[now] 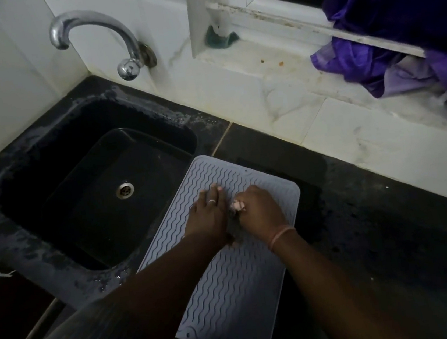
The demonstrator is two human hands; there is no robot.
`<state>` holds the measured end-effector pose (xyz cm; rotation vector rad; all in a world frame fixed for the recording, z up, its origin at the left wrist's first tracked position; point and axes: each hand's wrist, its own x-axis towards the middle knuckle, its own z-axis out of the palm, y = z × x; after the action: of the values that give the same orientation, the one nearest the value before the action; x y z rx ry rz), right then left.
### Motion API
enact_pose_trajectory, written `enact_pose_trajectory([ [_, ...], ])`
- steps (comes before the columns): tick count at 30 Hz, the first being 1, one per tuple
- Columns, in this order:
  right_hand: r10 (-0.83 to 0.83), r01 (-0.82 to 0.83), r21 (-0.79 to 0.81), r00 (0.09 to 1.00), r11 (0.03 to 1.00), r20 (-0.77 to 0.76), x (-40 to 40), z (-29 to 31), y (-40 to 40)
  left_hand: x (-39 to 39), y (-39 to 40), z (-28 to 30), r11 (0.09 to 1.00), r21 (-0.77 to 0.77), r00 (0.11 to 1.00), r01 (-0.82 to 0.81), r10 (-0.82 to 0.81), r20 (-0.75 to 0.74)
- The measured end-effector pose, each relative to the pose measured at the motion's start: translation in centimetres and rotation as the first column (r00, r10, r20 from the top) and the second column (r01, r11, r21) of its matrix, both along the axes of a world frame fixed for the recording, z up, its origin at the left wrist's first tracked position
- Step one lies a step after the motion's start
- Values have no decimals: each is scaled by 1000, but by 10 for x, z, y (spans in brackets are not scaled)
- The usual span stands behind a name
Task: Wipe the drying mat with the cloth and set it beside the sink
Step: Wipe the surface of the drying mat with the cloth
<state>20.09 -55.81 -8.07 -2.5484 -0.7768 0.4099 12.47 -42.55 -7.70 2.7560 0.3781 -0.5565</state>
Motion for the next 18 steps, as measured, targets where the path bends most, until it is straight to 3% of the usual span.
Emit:
enact_pose_trajectory([
  [7,-55,55,5,988,998,147,16,-6,5,8,1,0,1000,-12,990,0,-1,-142],
  [14,-180,186,-38,974,982,137,77,0,17,10,2,-1,999,-36,983,-18,11,-181],
  [18,-276,271,66,958,960,82,85,2,3,12,0,3,998,-68,983,-3,-10,-184],
])
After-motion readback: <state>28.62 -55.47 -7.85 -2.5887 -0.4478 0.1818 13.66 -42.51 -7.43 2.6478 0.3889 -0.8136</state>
